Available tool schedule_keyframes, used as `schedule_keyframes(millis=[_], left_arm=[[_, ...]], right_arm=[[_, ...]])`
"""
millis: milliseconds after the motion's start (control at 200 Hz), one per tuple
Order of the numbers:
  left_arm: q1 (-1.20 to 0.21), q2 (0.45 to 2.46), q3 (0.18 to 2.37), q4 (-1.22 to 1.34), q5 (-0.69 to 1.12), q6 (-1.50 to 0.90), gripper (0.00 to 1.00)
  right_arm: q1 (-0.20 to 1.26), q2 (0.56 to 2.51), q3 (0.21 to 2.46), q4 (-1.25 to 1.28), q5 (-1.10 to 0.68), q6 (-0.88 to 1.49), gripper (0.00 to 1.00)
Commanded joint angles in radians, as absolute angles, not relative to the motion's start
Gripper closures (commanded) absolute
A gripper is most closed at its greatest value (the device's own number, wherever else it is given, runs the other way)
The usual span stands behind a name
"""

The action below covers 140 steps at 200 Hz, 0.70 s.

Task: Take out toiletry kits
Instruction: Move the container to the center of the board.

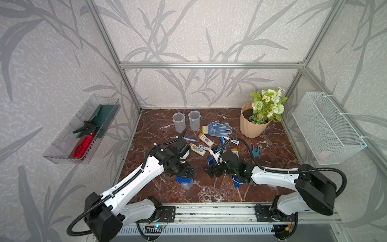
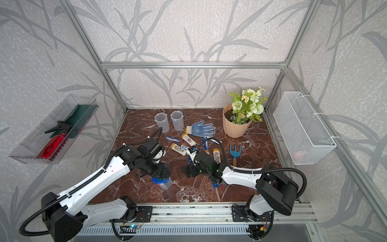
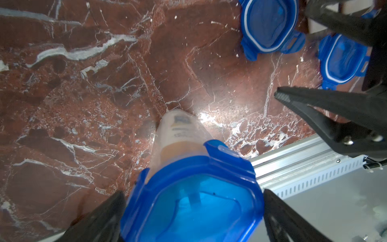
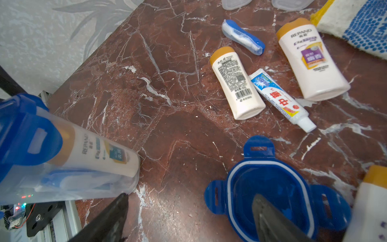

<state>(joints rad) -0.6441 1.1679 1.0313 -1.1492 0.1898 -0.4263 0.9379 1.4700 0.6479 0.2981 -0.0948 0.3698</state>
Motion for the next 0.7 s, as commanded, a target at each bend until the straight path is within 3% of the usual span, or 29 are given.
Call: schedule_keyframes(millis=[0,115,695], left_arm=[[-0.655,1.185,1.094,-1.230,0.127,-0.391,0.01],[-0.668,1.237,1.125,-1.248,0.114,-0.381,0.01],[-0.687,1.410,1.230,-1.242,0.120,-0.359,0.20]], right_arm=[[0.934,1.496,0.676,0.309,-0.109,0.361,0.09],[0.928,1.509,0.673,0.310,-0.112,0.362,0.09],[0.859,1.552,0.658,0.345,-0.164,0.373,0.09]])
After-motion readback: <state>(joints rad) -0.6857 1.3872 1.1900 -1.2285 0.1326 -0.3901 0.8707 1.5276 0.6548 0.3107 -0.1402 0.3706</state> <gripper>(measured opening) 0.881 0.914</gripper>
